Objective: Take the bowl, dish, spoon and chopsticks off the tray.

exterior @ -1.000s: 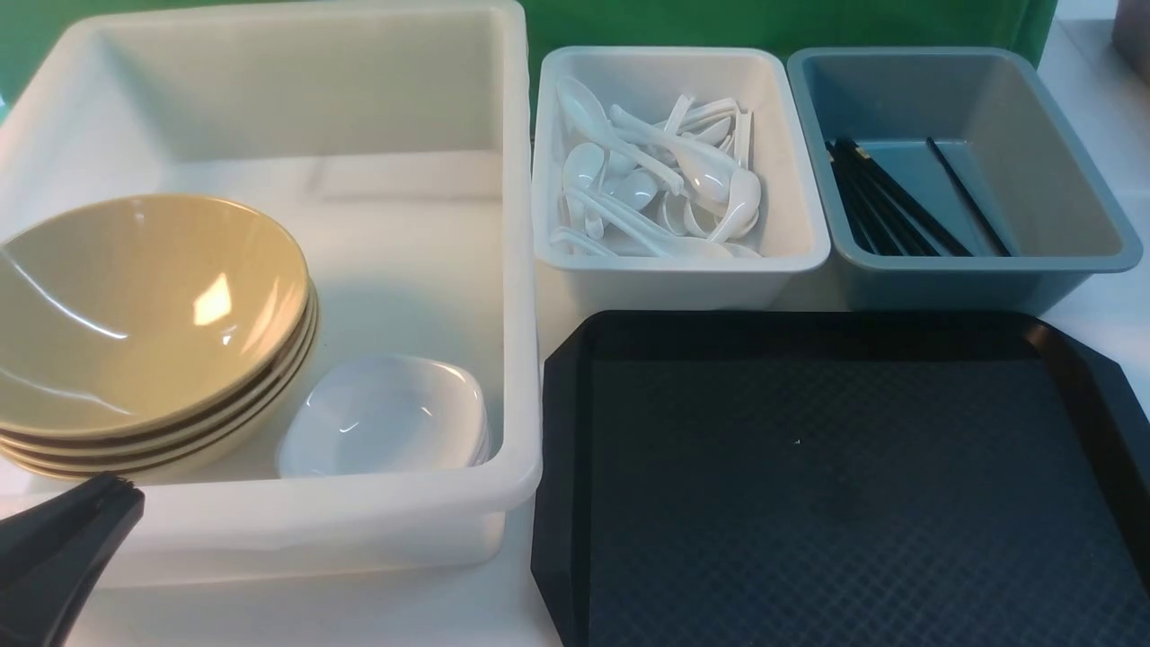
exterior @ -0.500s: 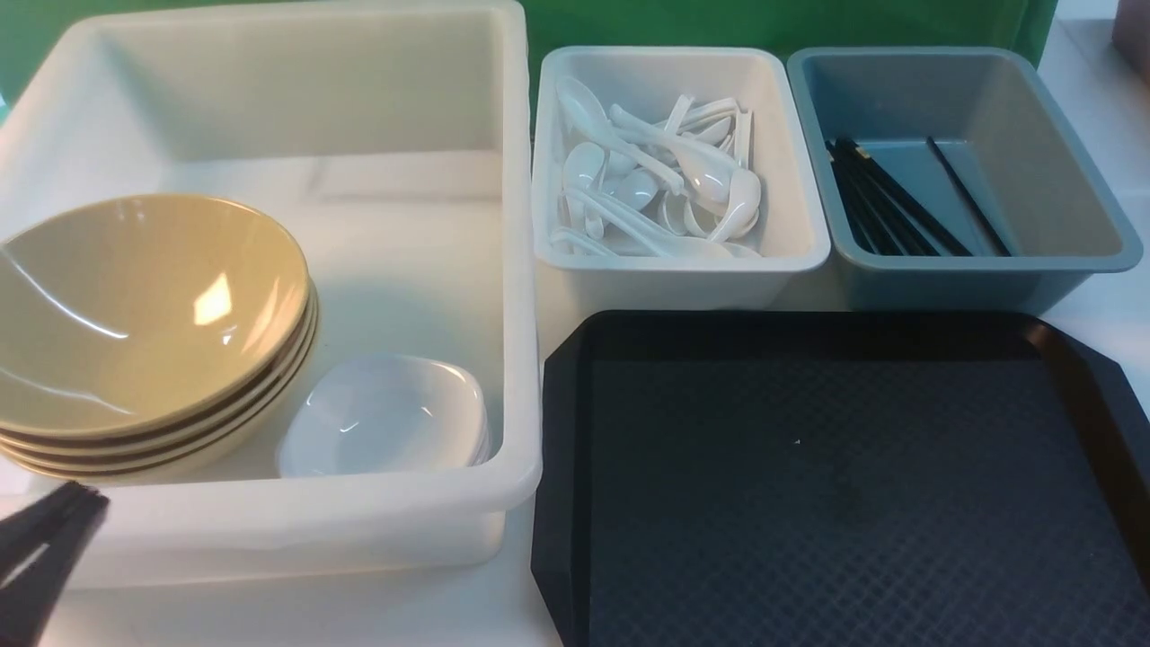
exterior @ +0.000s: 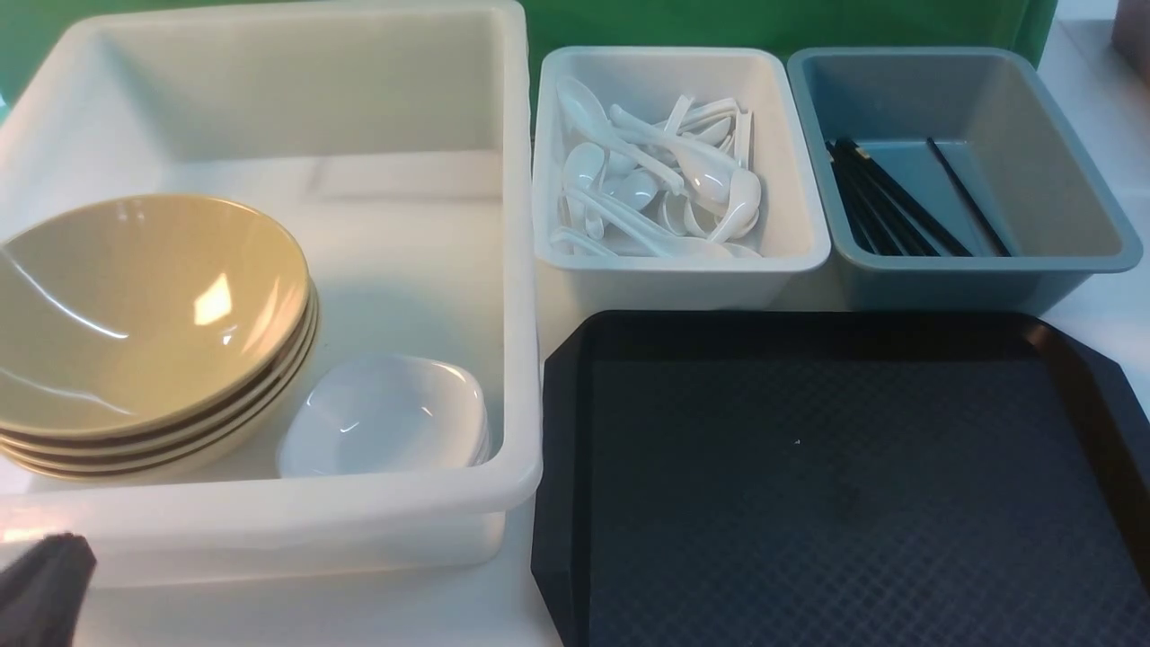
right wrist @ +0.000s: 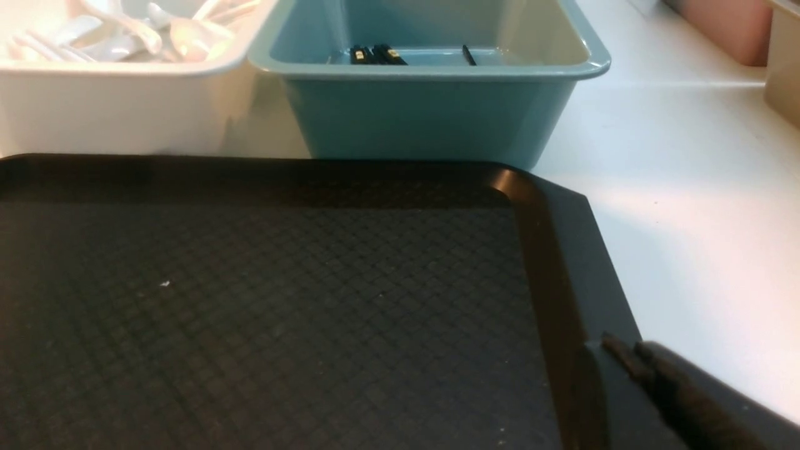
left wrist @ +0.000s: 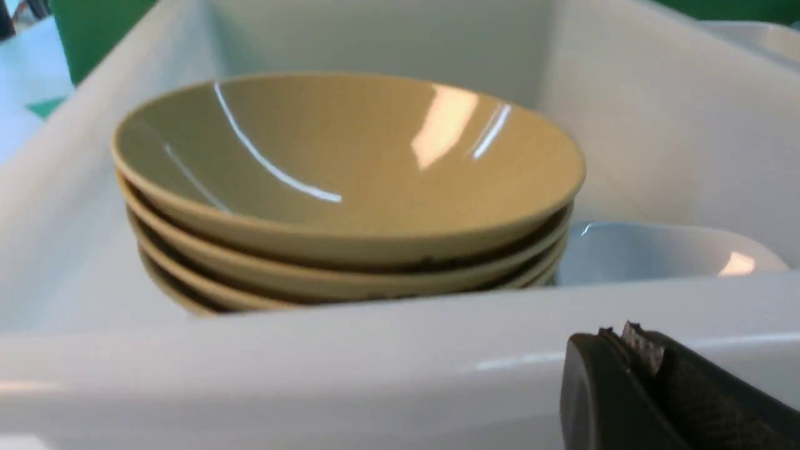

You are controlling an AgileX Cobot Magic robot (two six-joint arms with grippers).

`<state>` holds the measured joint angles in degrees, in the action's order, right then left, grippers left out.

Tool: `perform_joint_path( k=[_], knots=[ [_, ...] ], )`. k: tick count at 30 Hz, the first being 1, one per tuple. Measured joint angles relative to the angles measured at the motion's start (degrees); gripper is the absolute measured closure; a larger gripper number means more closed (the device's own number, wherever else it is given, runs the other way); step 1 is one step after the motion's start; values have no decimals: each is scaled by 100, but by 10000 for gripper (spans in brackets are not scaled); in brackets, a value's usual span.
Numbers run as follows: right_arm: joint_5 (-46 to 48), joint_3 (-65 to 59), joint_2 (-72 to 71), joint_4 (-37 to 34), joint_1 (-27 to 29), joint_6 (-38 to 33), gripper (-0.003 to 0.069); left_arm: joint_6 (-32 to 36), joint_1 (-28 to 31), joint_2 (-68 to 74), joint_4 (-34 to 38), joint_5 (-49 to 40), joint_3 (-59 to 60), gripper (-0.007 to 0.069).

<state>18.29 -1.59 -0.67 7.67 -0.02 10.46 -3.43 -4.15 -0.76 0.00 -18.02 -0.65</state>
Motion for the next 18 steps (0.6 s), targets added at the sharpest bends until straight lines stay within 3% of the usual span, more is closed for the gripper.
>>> perform_joint_path(
  k=[5, 18],
  knots=[
    [0, 0, 0, 0, 2, 5, 571, -171, 6, 0, 0, -14, 200, 633],
    [0, 0, 0, 0, 0, 5, 561, 343, 256, 0, 215, -60, 200, 633]
  ],
)
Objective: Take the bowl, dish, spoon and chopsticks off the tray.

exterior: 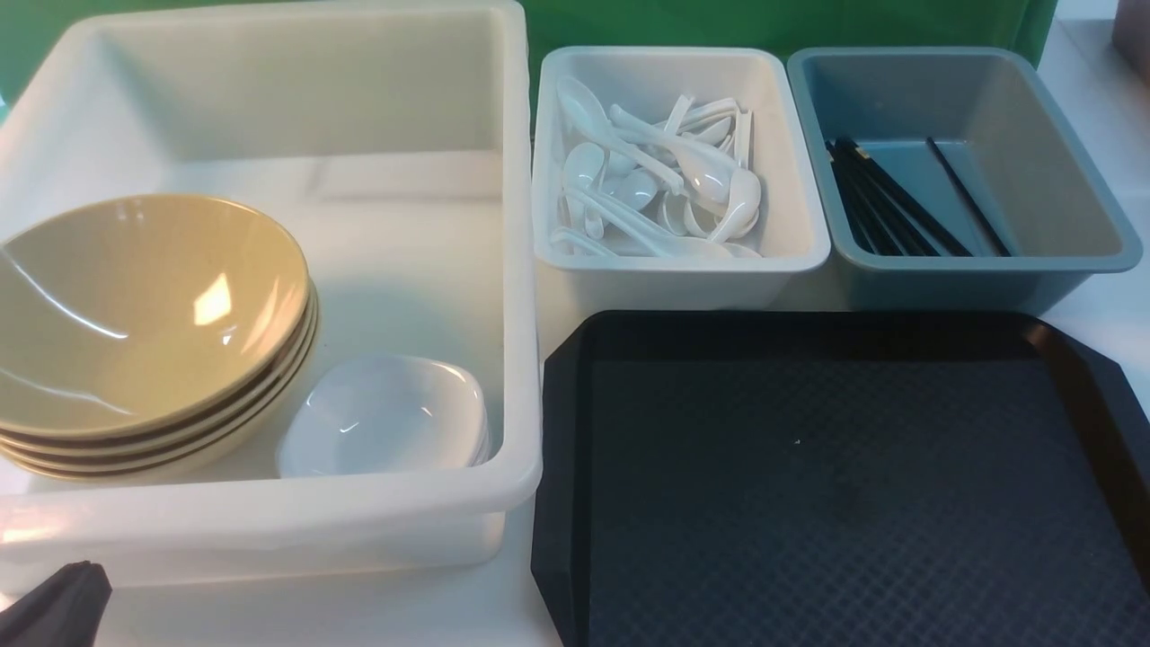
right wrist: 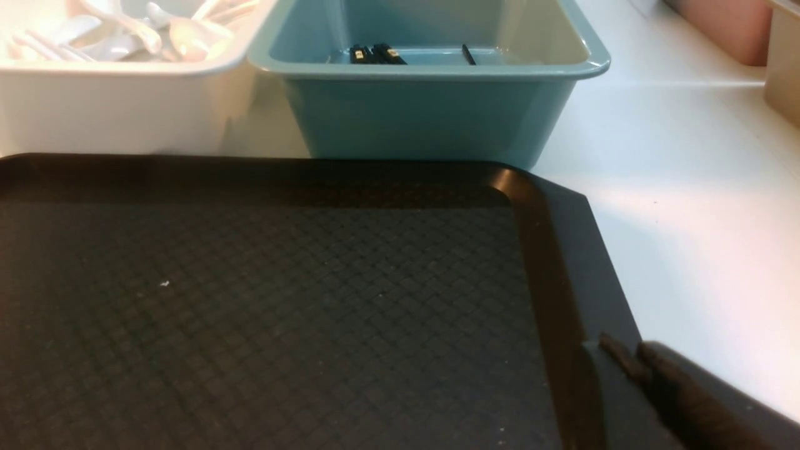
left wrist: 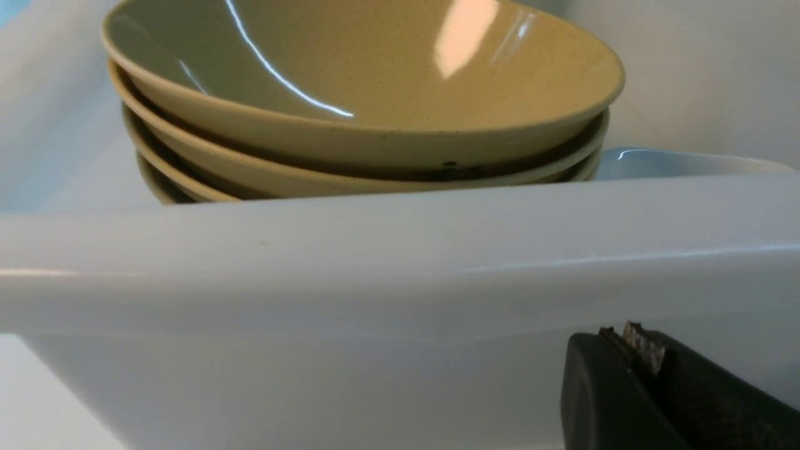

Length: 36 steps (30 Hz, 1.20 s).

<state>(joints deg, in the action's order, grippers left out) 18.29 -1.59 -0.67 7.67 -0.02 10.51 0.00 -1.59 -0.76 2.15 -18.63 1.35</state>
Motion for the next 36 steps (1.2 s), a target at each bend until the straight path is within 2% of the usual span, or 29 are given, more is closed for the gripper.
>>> perform_joint_path(
  k=[36],
  knots=[
    [0, 0, 0, 0, 0, 0, 522, 65, -24, 0, 14, 0, 0, 633]
  ],
)
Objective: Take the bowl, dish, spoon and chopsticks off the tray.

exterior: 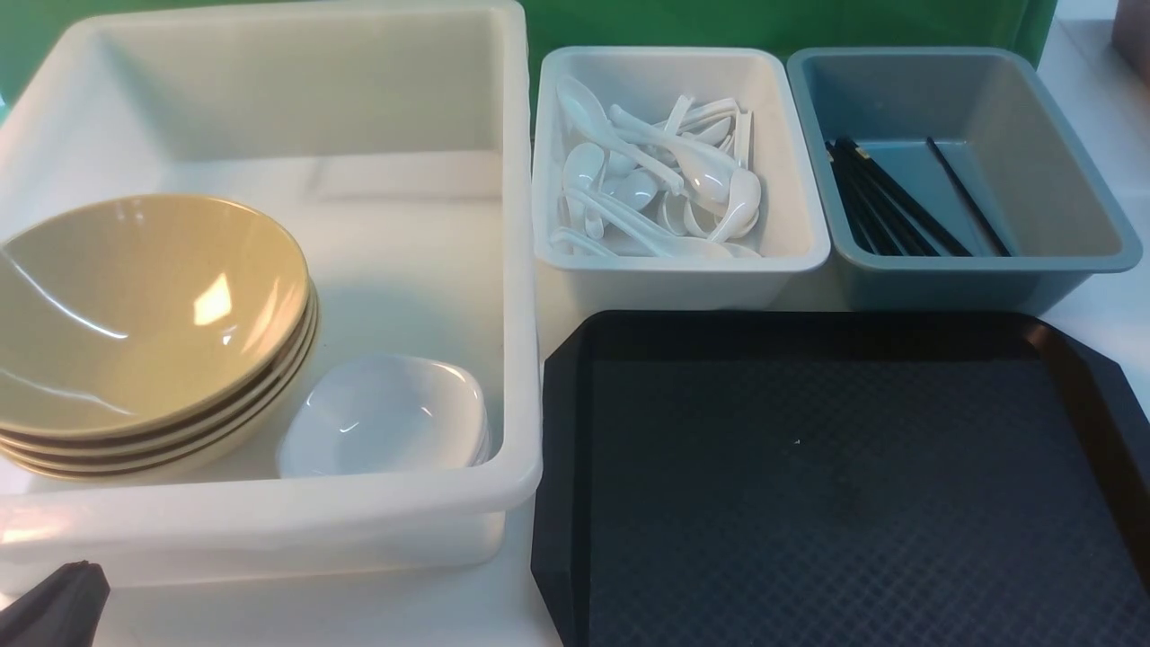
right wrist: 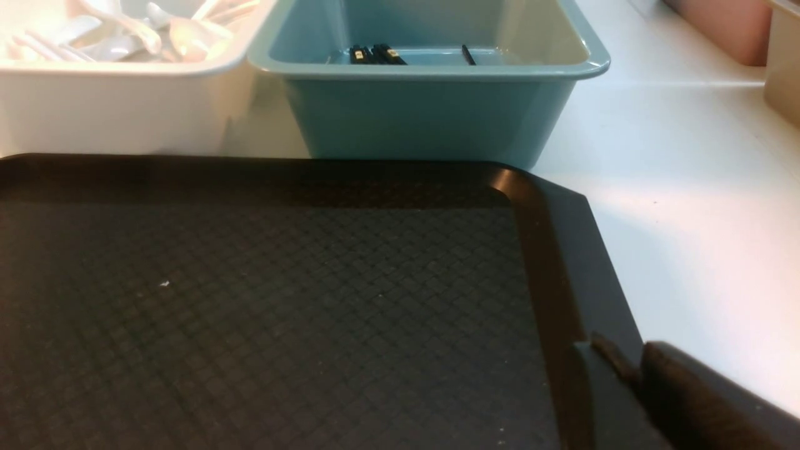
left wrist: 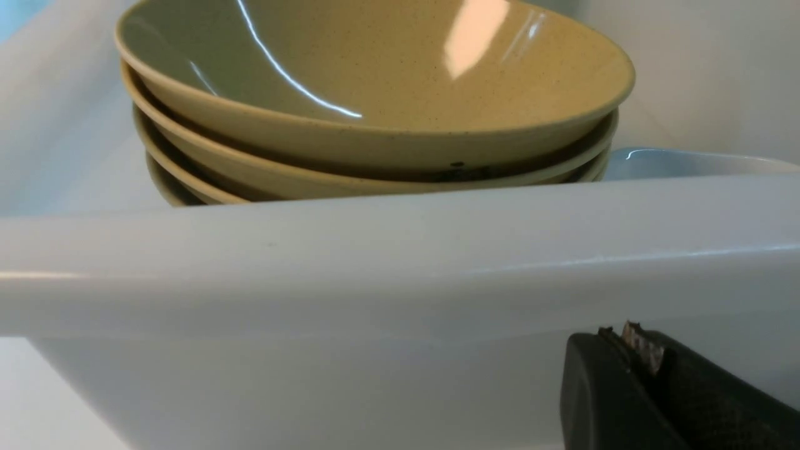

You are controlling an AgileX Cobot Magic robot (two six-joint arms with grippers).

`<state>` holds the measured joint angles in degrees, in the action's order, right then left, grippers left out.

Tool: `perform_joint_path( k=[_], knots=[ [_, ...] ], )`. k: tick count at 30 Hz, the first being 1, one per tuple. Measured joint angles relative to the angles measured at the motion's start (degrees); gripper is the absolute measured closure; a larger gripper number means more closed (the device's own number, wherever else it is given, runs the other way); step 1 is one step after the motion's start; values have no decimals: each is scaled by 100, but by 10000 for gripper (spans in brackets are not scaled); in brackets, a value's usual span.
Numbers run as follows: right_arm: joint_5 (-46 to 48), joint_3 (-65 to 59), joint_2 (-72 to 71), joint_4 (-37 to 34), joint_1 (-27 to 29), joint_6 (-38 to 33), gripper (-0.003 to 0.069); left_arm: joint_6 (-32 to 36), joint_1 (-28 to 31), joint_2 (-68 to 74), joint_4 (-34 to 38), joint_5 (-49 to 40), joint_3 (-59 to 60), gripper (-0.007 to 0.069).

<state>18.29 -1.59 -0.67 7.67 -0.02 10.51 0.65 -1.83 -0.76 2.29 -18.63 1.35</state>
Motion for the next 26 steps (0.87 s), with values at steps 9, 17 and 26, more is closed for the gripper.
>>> perform_joint_path(
  k=[9, 17, 26],
  knots=[
    [0, 0, 0, 0, 0, 0, 511, 0, 0, 0, 0, 0, 0, 633],
    [0, 0, 0, 0, 2, 0, 507, 0, 0, 0, 0, 0, 0, 633],
    [0, 0, 0, 0, 0, 0, 498, 0, 0, 0, 0, 0, 0, 633]
  ],
)
